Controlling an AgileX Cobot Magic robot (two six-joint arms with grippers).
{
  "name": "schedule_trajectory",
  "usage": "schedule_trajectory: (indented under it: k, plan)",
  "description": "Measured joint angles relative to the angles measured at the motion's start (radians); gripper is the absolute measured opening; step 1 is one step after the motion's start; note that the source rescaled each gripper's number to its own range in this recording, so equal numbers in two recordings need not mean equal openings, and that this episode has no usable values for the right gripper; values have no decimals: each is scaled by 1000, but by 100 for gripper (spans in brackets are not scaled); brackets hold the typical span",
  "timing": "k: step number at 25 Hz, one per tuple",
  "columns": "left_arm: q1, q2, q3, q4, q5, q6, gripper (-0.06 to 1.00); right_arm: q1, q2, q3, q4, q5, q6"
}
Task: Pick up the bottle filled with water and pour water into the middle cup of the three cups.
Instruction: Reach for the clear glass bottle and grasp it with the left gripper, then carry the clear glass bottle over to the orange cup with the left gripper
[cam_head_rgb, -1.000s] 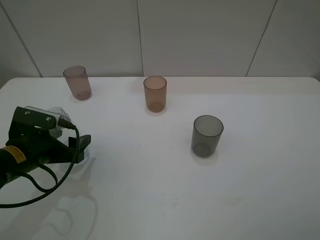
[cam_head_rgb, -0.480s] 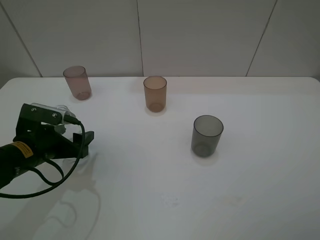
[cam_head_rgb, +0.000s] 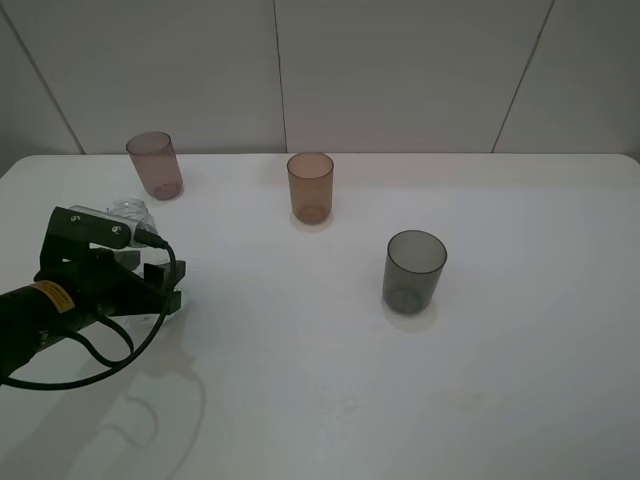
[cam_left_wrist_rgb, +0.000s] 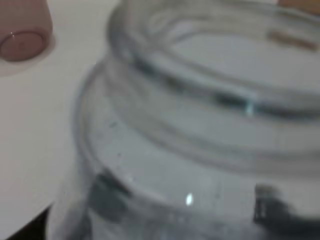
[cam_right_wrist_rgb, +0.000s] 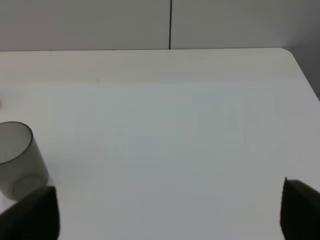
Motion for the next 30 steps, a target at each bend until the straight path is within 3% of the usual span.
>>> schedule_trajectory:
  k: [23,30]
  plan:
    - [0,-1,18,-1,-16,-16,2,0,0,0,0,0,0]
    - [0,-87,22,-16,12,-6,2,0,0,0,0,0,0]
